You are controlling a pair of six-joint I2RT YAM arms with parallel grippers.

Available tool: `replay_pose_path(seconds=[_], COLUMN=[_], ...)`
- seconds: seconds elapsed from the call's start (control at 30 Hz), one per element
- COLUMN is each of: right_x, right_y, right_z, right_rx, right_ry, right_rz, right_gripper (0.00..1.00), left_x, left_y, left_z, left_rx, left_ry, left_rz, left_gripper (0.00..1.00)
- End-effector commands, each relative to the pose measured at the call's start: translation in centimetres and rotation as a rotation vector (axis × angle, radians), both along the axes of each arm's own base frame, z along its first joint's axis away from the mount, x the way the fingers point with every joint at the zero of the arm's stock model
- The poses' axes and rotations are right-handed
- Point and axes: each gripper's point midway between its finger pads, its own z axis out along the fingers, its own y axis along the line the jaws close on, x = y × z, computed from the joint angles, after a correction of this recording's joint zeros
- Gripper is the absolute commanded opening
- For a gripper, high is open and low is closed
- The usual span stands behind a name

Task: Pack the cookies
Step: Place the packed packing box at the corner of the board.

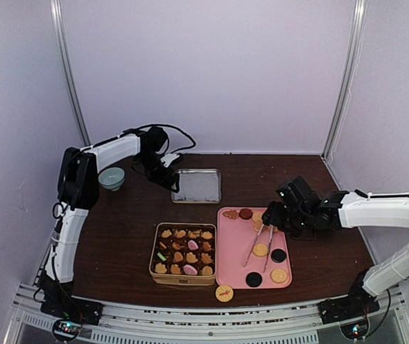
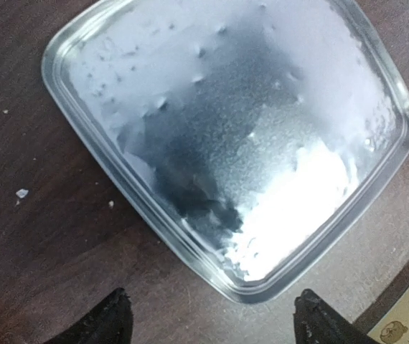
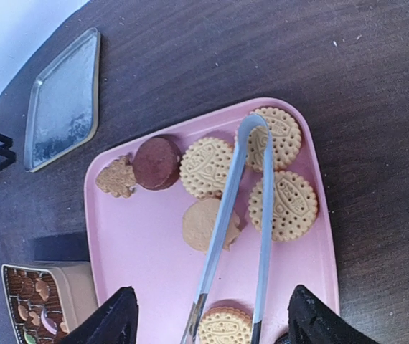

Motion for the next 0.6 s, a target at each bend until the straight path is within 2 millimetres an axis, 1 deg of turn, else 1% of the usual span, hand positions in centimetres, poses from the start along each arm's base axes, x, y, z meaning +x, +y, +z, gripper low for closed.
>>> replay_pose_path(seconds=[0.0, 0.13, 0.27, 0.37, 0.43, 0.57], right_x=[0.3, -0.2, -0.8, -1.4, -1.7, -2.2], right_y=[0.4, 1.4, 2.2, 2.7, 3.2, 3.8], right_z=[3.3, 5.5, 7.3, 8.7, 9.8, 11.1], right_rx=[0.009, -0.019, -0.073, -0.107, -0.122, -0.147], right_ry=[-0.121, -0.189, -0.241, -0.283, -0.315, -0.353], right_rz=[0.001, 0.038, 0.069, 0.087, 0.096, 0.115], right_gripper=[0.72, 0.70, 0.68, 0.67, 0.67, 0.66], left_x=[1.3, 1.3, 0.8, 0.6, 0.4, 0.4], left_y=[-0.2, -0.5, -0.9, -0.7, -0.6, -0.4], left_z=[-0.7, -2.1, -3.6, -4.9, -5.5, -5.6], left_rx=[0.012, 0.023, 0.048, 0.077, 0.090, 0.095], left_ry=[-0.001, 0.025, 0.044, 0.059, 0.067, 0.065], left_rz=[0.059, 0.072, 0.063, 0.075, 0.078, 0.085], left_gripper=[0.77, 0.74, 0.74, 0.72, 0.67, 0.53])
